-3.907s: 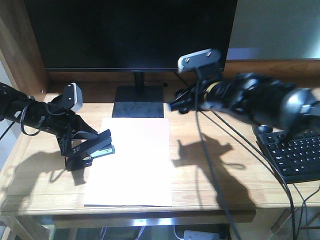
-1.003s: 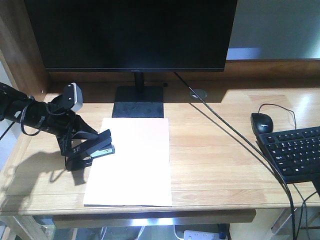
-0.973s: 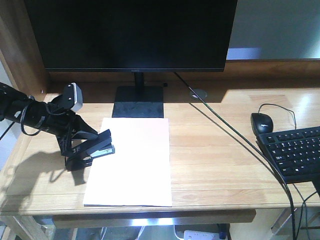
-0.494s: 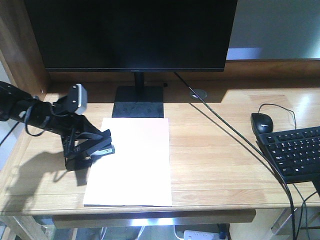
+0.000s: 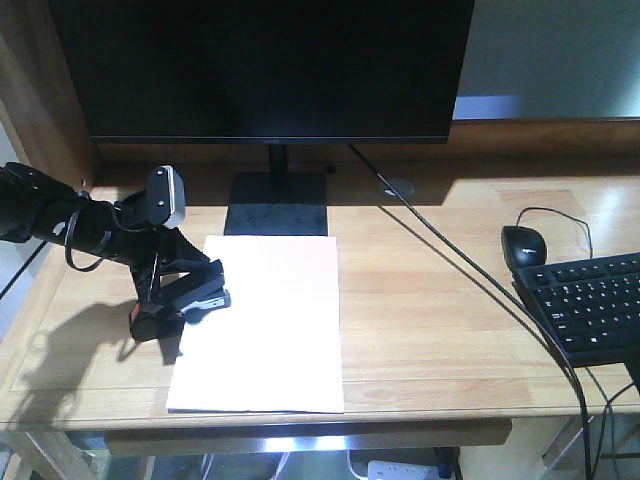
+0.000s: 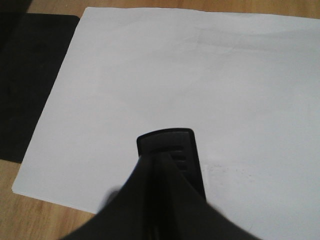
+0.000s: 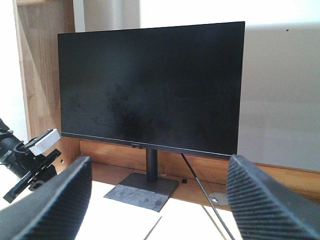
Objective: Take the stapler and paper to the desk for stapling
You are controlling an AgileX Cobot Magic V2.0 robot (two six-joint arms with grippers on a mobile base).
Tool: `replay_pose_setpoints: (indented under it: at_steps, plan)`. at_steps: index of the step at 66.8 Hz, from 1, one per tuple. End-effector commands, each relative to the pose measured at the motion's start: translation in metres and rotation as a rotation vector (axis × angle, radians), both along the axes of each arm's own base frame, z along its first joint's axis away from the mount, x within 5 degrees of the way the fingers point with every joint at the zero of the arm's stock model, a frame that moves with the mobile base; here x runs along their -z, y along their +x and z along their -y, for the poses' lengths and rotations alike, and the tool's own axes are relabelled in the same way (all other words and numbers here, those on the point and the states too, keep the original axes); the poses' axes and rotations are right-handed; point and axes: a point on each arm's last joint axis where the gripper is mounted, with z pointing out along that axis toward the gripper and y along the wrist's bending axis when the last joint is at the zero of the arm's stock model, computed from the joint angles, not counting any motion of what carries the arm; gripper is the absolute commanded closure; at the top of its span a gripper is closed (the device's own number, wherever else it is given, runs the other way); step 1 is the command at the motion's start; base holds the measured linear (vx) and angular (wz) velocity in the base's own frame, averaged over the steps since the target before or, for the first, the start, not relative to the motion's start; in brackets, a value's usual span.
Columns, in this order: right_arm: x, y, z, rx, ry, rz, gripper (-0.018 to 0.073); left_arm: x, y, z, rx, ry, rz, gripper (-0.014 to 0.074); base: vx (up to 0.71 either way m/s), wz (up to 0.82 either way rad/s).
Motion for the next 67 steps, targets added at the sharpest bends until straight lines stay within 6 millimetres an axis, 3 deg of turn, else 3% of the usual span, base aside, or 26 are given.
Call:
replay_pose_setpoints:
  at_steps: [1,13,42,67]
  plan:
    - [-0.011,-0.002,-0.002,-0.030,-0.001,0.055,0.0031,-0.022,0.001,0.006,0.003,-0.066,0.024,0.0603,0.00,0.00]
    - [-0.011,-0.002,-0.002,-0.030,-0.001,0.055,0.0031,-0.012,-0.001,0.007,0.031,-0.073,-0.017,0.0603,0.00,0.00]
    - [-0.011,-0.002,-0.002,-0.030,-0.001,0.055,0.0031,-0.010,0.000,0.020,0.033,-0.045,0.007,0.0603,0.00,0.00]
    - [-0.011,-0.002,-0.002,-0.030,-0.001,0.055,0.0031,-0.009,0.003,0.018,-0.028,-0.031,0.001,0.0603,0.00,0.00]
